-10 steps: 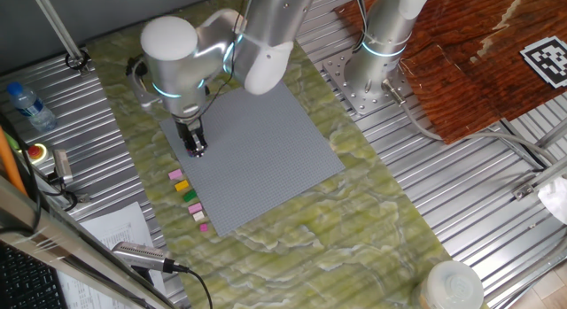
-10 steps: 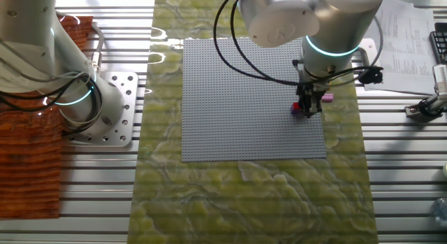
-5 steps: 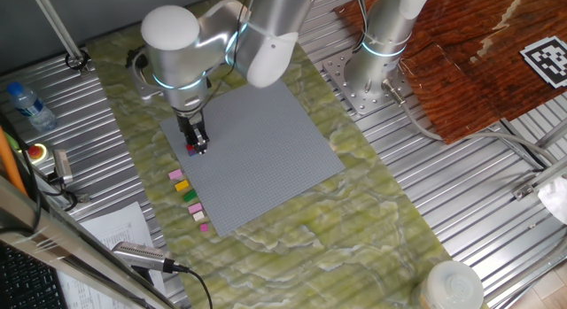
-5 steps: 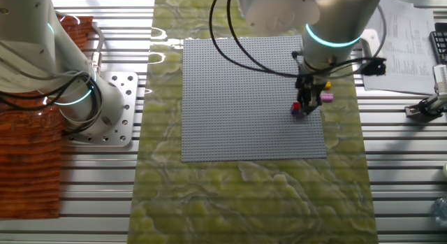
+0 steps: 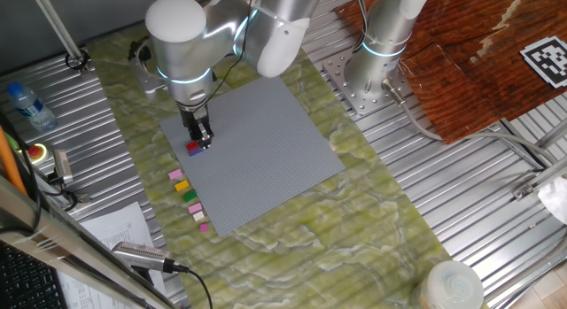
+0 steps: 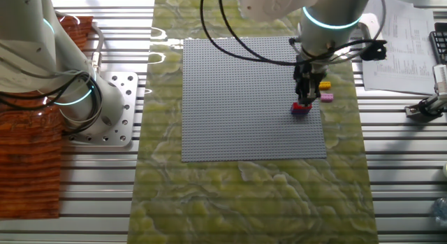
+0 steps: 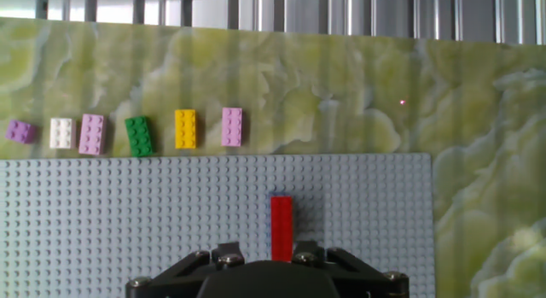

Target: Stack small Lego blocks one on top of the other

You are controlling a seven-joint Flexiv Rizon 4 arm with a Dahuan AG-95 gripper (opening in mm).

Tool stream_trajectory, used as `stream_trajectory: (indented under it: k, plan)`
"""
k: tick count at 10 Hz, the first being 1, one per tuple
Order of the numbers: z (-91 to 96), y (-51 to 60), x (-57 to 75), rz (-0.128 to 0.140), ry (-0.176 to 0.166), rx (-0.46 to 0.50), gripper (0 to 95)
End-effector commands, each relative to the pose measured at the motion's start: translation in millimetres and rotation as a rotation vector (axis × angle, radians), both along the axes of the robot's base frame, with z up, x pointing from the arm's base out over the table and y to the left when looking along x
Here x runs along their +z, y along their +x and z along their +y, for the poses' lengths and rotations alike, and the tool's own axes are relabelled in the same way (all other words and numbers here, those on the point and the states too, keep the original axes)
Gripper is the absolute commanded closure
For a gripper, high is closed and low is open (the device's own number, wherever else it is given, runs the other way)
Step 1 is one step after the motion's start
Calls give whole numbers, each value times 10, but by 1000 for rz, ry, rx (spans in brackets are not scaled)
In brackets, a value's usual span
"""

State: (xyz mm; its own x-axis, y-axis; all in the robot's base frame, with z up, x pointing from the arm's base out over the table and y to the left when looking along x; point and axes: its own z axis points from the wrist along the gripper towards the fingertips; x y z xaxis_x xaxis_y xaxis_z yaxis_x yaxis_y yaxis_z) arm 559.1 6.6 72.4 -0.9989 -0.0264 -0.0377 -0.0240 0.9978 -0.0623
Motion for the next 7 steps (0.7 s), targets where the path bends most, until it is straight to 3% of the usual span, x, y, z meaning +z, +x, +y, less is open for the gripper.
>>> stream_trajectory:
  k: [1,4,7]
  plan:
    - [-27,-3,15,5,-2,-4,950]
    - [-156,51,-33,4,0,7,950]
    - [-149,82,-123,-1,5,6,950]
